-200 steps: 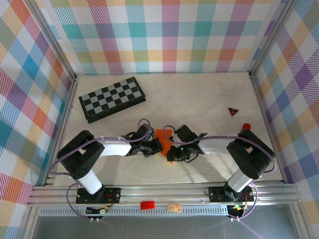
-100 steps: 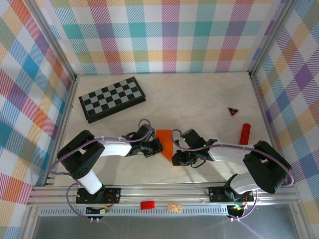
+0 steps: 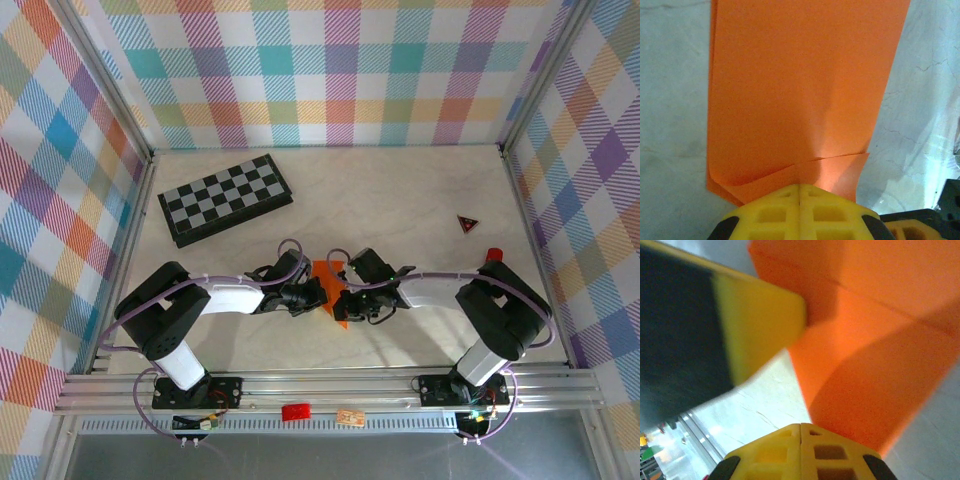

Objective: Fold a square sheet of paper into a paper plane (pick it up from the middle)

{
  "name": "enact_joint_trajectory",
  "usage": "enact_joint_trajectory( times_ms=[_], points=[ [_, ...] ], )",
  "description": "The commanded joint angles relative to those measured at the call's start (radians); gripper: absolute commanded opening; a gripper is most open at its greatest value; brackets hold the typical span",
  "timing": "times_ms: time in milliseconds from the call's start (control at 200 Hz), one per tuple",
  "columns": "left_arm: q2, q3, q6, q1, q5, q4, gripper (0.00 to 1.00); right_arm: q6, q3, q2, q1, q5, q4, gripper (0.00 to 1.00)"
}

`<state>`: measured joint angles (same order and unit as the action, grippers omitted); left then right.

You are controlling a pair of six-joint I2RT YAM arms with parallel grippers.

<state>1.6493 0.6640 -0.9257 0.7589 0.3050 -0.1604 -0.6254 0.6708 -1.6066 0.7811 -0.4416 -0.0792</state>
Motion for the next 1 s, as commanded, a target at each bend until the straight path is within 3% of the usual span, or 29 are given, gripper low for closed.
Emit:
enact_joint_trajectory(
  times_ms=[0, 150, 340, 645, 995],
  points=[
    [0.031, -0.029, 0.023, 0.003, -0.081, 0.116, 0.05, -0.015, -0.093, 0.045, 0.009, 0.017, -0.019, 0.06],
    [0.034, -0.027, 0.026, 0.003, -0.079, 0.117, 0.05, -0.036, -0.154, 0.120, 0.009, -0.016, -0.017, 0.06],
    [0.024, -0.021, 0.033, 0.002, -0.082, 0.126, 0.05, -0.059, -0.075, 0.211, 0.009, -0.027, -0.010, 0.06],
    [0.015, -0.008, 0.036, 0.003, -0.083, 0.130, 0.05, -0.068, 0.077, -0.007, 0.009, 0.044, 0.006, 0.04],
    [-0.092, 0.088, 0.082, 0.003, -0.061, 0.180, 0.07, -0.100, -0.029, -0.049, 0.009, 0.082, 0.025, 0.02]
  ],
)
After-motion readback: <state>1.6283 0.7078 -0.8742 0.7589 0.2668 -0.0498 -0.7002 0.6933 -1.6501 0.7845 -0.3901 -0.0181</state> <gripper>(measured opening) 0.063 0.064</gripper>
